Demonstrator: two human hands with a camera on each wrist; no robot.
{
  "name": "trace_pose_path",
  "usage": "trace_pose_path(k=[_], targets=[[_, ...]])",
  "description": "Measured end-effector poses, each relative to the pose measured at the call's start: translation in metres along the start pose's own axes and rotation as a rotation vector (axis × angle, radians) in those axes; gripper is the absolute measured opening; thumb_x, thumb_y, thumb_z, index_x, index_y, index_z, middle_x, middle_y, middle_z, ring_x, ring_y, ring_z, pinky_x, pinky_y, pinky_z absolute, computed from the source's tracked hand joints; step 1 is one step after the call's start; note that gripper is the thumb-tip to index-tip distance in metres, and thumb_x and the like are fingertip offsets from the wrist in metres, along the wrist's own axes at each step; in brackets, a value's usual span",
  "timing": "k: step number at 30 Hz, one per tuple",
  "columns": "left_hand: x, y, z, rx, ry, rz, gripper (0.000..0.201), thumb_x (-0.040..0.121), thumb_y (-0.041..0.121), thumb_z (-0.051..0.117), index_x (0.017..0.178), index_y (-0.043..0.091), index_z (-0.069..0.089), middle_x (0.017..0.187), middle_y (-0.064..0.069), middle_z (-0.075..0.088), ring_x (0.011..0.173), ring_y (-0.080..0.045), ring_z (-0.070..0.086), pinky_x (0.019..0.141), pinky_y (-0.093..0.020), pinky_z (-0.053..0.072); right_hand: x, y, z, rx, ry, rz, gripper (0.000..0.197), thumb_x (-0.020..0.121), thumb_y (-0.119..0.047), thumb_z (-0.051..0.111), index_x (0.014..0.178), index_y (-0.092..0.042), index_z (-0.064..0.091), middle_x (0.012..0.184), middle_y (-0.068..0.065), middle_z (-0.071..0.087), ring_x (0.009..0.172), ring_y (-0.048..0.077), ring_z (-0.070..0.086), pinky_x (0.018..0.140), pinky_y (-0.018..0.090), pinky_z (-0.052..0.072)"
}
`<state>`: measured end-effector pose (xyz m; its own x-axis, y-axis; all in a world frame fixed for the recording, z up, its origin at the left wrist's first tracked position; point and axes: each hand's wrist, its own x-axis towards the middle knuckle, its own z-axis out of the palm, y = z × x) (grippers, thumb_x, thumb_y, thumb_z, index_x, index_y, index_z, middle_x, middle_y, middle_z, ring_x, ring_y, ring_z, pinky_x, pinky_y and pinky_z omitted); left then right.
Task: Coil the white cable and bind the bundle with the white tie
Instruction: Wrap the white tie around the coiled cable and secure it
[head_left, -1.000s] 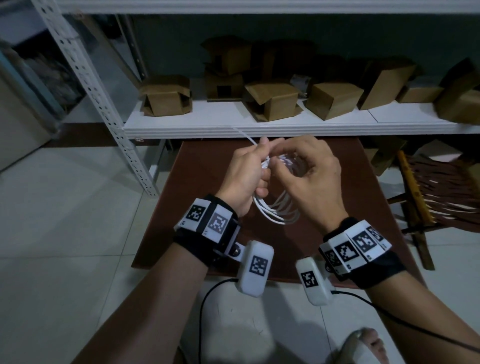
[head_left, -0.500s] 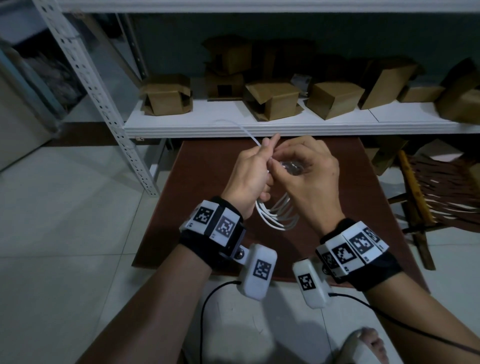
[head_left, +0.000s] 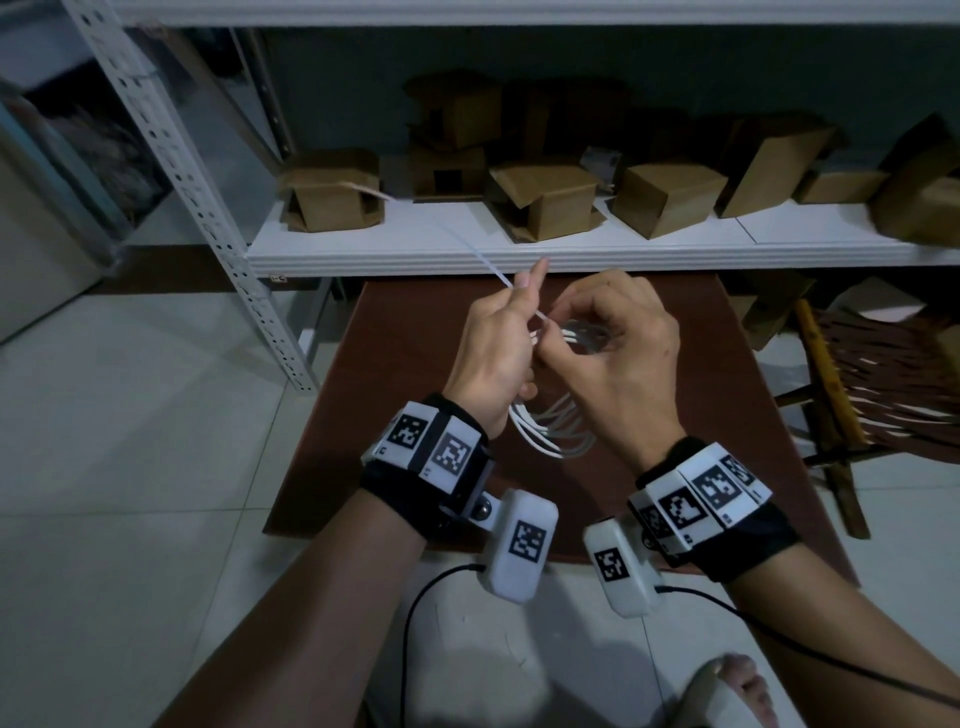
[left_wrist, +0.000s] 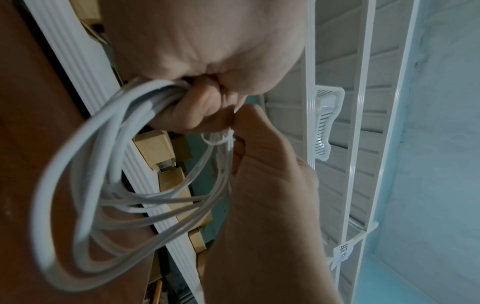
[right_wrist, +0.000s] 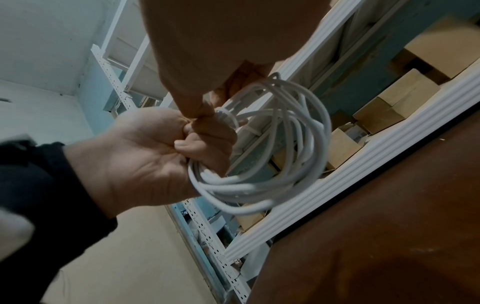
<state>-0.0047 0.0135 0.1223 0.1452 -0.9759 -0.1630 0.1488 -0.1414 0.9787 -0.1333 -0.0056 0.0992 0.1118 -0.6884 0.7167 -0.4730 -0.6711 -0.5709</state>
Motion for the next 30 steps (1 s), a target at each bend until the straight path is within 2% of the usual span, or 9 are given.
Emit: trace_pose_path(k=[9, 14, 20, 22, 23, 24, 26, 28, 30], targets=[[0.006, -0.003, 0.004, -0.043, 0.039, -0.071, 0.045, 0.106, 0.057, 0.047, 0.130, 0.028, 0.070, 0.101, -0.011, 0.060, 0.052, -0.013, 0.034, 0.039, -0.022, 0.025, -0.004, -0.001, -0.001, -0.023, 0.014, -0.012, 0.007, 0.084, -0.013, 0.080, 0.084, -0.013, 0.073, 0.092, -0.004, 0.070, 0.087, 0.019, 0.061, 0.073, 0.038, 0.051], [-0.001, 0.002, 0.011, -0.024, -0.025, -0.018, 0.044, 0.102, 0.058, 0.056, 0.089, 0.020, 0.074, 0.058, 0.005, 0.045, 0.046, -0.010, 0.032, 0.044, -0.024, 0.020, -0.003, -0.001, 0.001, -0.012, 0.030, -0.005, 0.004, 0.087, -0.014, 0.078, 0.087, -0.011, 0.074, 0.092, -0.003, 0.070, 0.087, 0.019, 0.061, 0.073, 0.039, 0.051], [-0.008, 0.003, 0.017, -0.017, 0.024, -0.029, 0.039, 0.112, 0.040, 0.044, 0.095, 0.017, 0.070, 0.051, 0.010, 0.037, 0.036, -0.006, 0.032, 0.040, -0.019, 0.023, -0.003, 0.001, 0.003, 0.006, 0.039, 0.020, 0.004, 0.088, -0.014, 0.077, 0.088, -0.011, 0.074, 0.093, -0.003, 0.070, 0.089, 0.019, 0.063, 0.074, 0.040, 0.052], [-0.012, 0.008, 0.017, 0.038, 0.021, -0.015, 0.039, 0.113, 0.037, 0.041, 0.105, 0.021, 0.075, 0.064, -0.004, 0.067, 0.049, -0.007, 0.051, 0.037, -0.019, 0.037, -0.003, 0.002, 0.003, 0.019, 0.045, 0.025, 0.005, 0.088, -0.015, 0.077, 0.087, -0.012, 0.074, 0.092, -0.003, 0.070, 0.088, 0.019, 0.063, 0.074, 0.042, 0.052], [-0.014, 0.010, 0.017, 0.060, 0.019, -0.018, 0.039, 0.113, 0.036, 0.039, 0.118, 0.022, 0.075, 0.113, -0.009, 0.070, 0.067, -0.013, 0.066, 0.039, -0.023, 0.050, -0.003, 0.002, 0.003, 0.022, 0.048, 0.026, 0.006, 0.088, -0.015, 0.077, 0.086, -0.012, 0.074, 0.092, -0.003, 0.070, 0.087, 0.020, 0.063, 0.074, 0.043, 0.052], [-0.015, 0.011, 0.017, 0.082, 0.017, -0.017, 0.040, 0.113, 0.036, 0.038, 0.132, 0.023, 0.071, 0.120, -0.017, 0.073, 0.093, -0.026, 0.073, 0.048, -0.028, 0.059, -0.003, 0.003, 0.003, 0.022, 0.048, 0.025, 0.006, 0.088, -0.016, 0.077, 0.086, -0.011, 0.074, 0.092, -0.003, 0.070, 0.087, 0.020, 0.063, 0.074, 0.044, 0.052], [-0.016, 0.012, 0.017, 0.115, 0.011, 0.005, 0.042, 0.114, 0.036, 0.037, 0.146, 0.025, 0.063, 0.140, -0.012, 0.068, 0.128, -0.042, 0.059, 0.067, -0.036, 0.063, -0.003, 0.003, 0.004, 0.025, 0.039, 0.023, 0.008, 0.088, -0.018, 0.076, 0.086, -0.011, 0.074, 0.091, -0.003, 0.070, 0.086, 0.020, 0.063, 0.073, 0.045, 0.052], [-0.017, 0.011, 0.017, 0.135, 0.033, 0.036, 0.043, 0.114, 0.035, 0.036, 0.150, 0.025, 0.058, 0.142, -0.001, 0.068, 0.132, -0.038, 0.056, 0.101, -0.046, 0.054, -0.001, 0.003, 0.003, 0.029, 0.030, 0.017, 0.009, 0.089, -0.019, 0.076, 0.085, -0.011, 0.073, 0.090, -0.003, 0.069, 0.086, 0.020, 0.062, 0.072, 0.045, 0.052], [-0.016, 0.009, 0.016, 0.161, 0.052, 0.065, 0.044, 0.114, 0.036, 0.036, 0.152, 0.027, 0.056, 0.142, 0.000, 0.067, 0.129, -0.032, 0.061, 0.108, -0.049, 0.049, 0.001, 0.002, 0.003, 0.032, 0.014, 0.011, 0.009, 0.089, -0.018, 0.076, 0.084, -0.011, 0.072, 0.089, -0.003, 0.068, 0.085, 0.020, 0.061, 0.071, 0.045, 0.052]])
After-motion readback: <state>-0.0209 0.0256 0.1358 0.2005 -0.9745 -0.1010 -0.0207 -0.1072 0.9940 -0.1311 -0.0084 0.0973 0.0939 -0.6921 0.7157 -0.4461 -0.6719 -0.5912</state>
